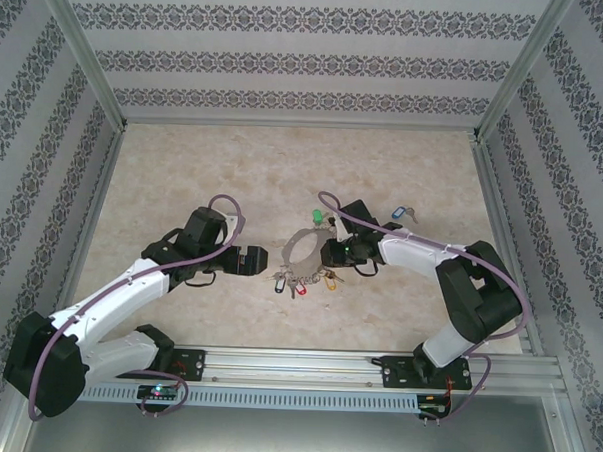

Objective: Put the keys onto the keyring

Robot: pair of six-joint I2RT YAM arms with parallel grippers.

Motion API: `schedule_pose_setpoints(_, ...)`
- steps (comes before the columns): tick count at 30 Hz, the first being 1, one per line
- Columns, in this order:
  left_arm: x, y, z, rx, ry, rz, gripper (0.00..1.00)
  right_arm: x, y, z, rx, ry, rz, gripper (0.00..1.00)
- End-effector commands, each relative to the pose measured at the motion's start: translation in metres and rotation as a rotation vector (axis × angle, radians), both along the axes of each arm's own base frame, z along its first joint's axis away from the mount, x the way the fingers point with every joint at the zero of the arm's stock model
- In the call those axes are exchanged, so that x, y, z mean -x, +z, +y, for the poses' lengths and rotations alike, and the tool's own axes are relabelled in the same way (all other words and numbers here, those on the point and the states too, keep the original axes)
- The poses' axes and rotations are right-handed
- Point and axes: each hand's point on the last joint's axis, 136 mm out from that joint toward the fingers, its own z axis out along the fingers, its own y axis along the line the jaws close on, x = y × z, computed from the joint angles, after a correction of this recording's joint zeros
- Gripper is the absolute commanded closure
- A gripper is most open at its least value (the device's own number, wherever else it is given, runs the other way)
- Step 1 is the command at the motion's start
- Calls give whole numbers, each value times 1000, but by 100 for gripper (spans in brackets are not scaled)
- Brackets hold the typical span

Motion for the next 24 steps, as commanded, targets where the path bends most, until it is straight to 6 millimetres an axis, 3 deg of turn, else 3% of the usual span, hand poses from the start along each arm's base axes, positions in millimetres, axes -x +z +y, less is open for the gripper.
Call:
schedule_pose_setpoints(1, 2, 7, -7, 4, -37, -26, 0, -5, 1, 2, 23, 16, -25, 78)
schedule_pose_setpoints(17, 3, 7, -8, 3, -40, -28, 0, -2, -1, -4, 54, 33, -35, 87)
schedule_pose_setpoints(24, 3, 8, -8, 1, -41, -30, 0, -1, -5, -7, 73, 45, -37, 86)
